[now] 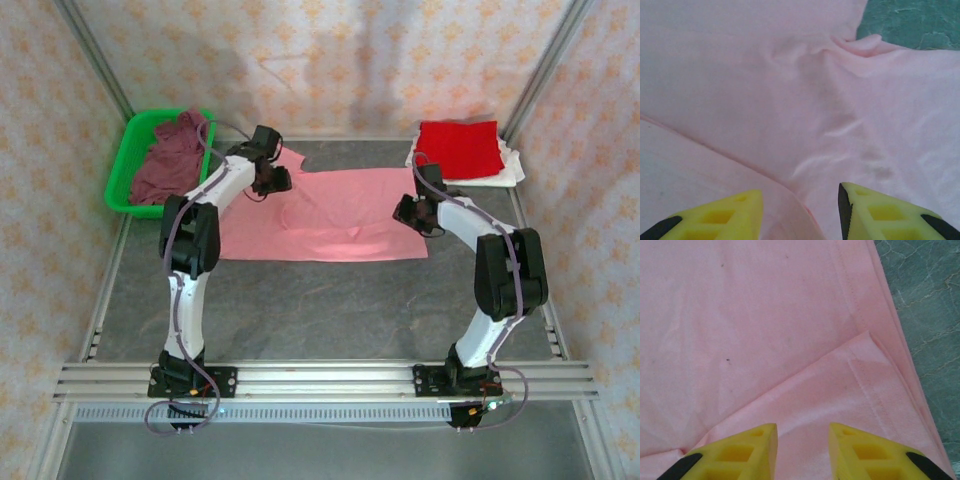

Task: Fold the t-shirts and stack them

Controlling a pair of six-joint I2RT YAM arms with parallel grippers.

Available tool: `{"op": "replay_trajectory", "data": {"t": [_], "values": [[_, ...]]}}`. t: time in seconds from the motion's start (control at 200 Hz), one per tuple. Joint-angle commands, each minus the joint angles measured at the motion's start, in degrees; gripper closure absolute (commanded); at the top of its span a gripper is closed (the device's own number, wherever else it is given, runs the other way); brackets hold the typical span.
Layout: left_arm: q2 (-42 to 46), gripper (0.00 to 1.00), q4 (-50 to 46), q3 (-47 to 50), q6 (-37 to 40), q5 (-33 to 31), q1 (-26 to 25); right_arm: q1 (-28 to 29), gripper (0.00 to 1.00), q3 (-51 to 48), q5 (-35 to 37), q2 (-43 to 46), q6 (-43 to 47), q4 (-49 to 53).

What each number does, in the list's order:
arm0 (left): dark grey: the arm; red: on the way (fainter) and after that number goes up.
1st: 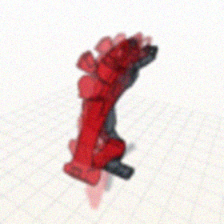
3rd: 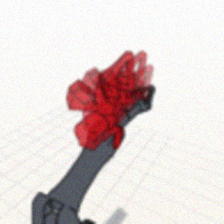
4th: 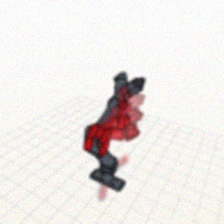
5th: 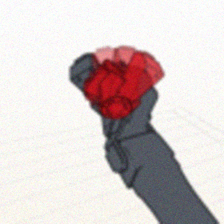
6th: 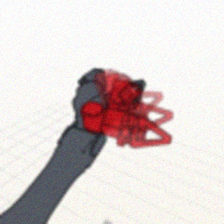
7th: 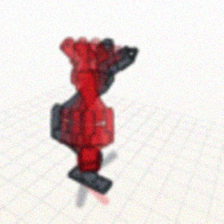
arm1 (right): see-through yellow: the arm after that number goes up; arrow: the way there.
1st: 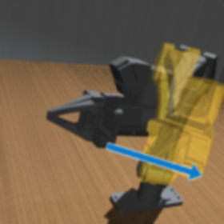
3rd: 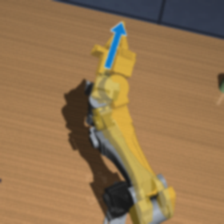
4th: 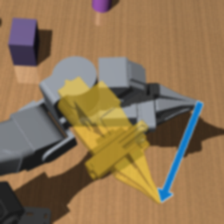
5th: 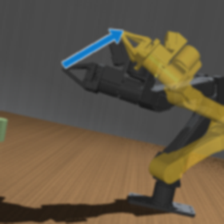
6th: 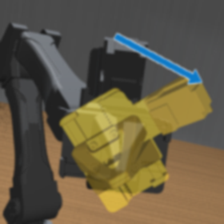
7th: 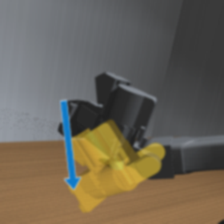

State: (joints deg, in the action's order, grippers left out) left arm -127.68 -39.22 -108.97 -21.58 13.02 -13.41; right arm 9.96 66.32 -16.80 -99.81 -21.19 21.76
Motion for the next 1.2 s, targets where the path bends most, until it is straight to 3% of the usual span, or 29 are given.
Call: {"op": "replay_trajectory", "data": {"t": [0.0,0.22,0.44,0.621,1.001,1.106,1.196], "values": [[4.29,0.56,0.36,0.36,0.22,-1.00,-1.30,-0.20,0.66,-0.42,-0.30,-0.16,-0.09,0.31],[16.40,0.56,6.50,19.26,-1.85,-4.45,0.95,-0.25,0.67,0.02,3.58,0.32,2.38,2.05],[25.61,0.57,11.20,37.35,-3.17,-5.46,7.62,-0.64,0.64,3.67,8.56,-1.81,4.49,5.65],[25.05,0.57,13.54,43.01,-4.17,-2.09,11.75,-0.93,0.62,11.13,8.84,-7.68,4.86,10.99],[25.15,0.57,15.26,48.41,-4.69,-1.24,12.22,-1.02,0.57,12.12,6.97,-14.28,6.52,13.72],[25.76,0.57,16.54,50.65,-5.13,-1.15,12.27,-0.97,0.61,10.24,5.86,-14.48,6.93,12.88],[25.99,0.57,17.07,52.14,-5.26,-1.23,12.57,-1.00,0.72,8.96,5.65,-13.83,6.70,12.98]]}}
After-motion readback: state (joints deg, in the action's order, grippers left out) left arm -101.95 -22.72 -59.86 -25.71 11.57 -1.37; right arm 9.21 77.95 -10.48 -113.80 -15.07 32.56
